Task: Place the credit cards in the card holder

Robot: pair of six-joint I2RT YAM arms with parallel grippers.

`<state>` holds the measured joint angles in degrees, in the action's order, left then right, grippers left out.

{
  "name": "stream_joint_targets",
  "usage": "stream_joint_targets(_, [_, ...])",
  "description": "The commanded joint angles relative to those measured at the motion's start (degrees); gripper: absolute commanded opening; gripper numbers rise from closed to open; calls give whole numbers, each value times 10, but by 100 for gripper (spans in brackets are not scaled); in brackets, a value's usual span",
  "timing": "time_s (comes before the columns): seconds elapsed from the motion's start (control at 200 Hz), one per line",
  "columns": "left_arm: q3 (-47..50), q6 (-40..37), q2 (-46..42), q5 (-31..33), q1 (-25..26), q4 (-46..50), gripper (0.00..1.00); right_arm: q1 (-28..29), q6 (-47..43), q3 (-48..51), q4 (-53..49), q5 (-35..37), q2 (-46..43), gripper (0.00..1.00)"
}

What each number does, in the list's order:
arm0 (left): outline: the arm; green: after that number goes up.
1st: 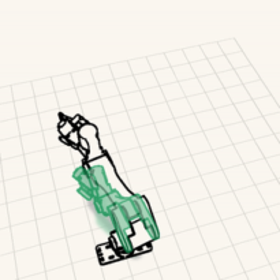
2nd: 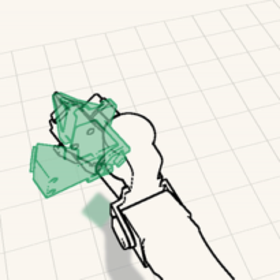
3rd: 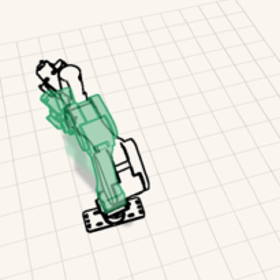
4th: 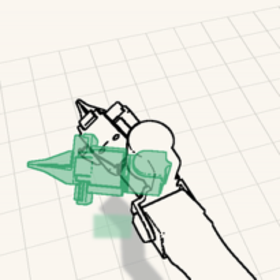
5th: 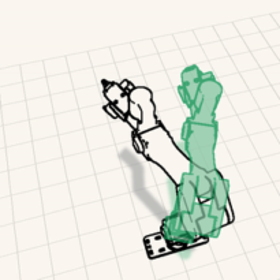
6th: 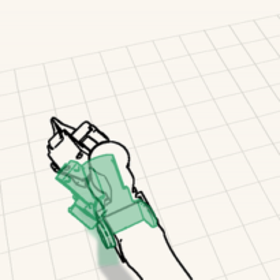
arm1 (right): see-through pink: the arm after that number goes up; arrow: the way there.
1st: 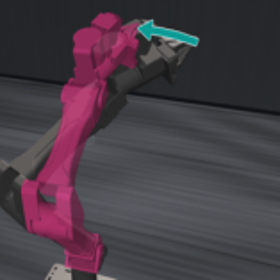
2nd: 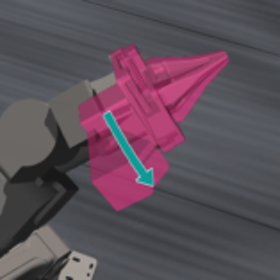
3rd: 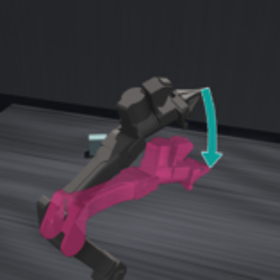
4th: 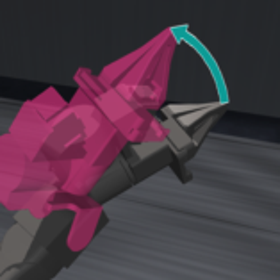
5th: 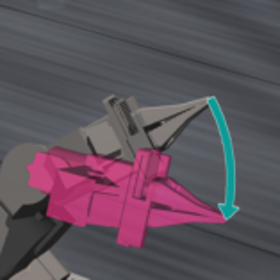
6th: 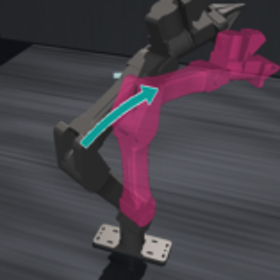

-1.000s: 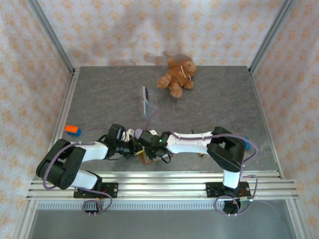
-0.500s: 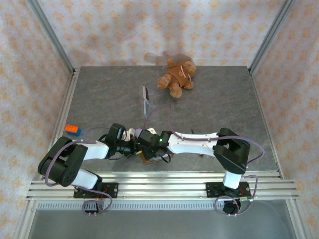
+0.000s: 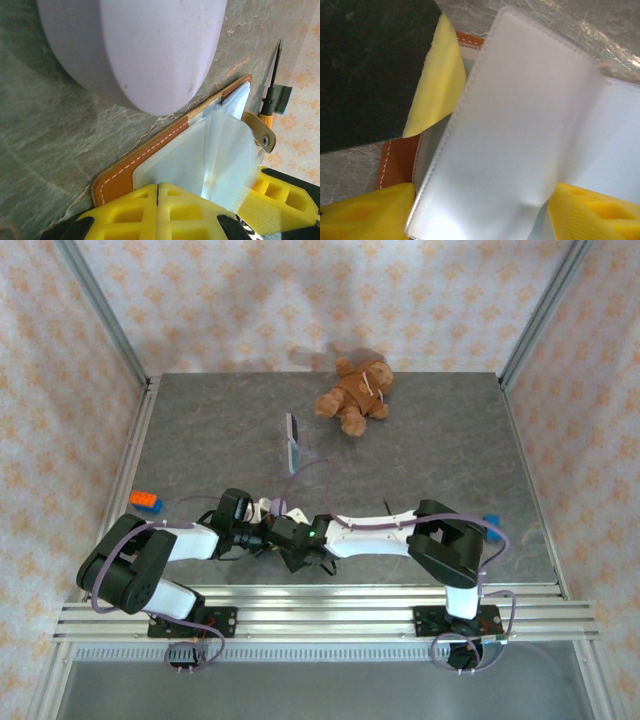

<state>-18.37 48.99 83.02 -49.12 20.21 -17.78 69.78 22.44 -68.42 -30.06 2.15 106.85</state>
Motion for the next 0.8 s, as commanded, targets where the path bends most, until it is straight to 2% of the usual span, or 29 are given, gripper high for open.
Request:
stream_joint_targets(0.0, [17, -5, 20, 51, -1, 53, 0, -3, 3, 3, -21, 51, -31, 67])
stream_joint_targets(0.135, [16, -6, 23, 50, -1, 52, 0, -4, 1, 7, -23, 44, -37, 68])
stream_joint_targets(0.27, [15, -7, 24, 50, -1, 54, 0, -6, 5, 3, -27, 34, -43, 73])
stream_joint_targets(0.381, [14, -8, 26, 50, -1, 54, 0, -11, 11, 1, -40, 47, -44, 73])
stream_joint_targets(0.641, [12, -9, 27, 47, -1, 52, 0, -20, 53, 8, -112, 178, -65, 70])
stream_joint_targets(0.796, [9, -9, 23, 43, -1, 55, 0, -49, 64, 38, -113, 177, -110, 70])
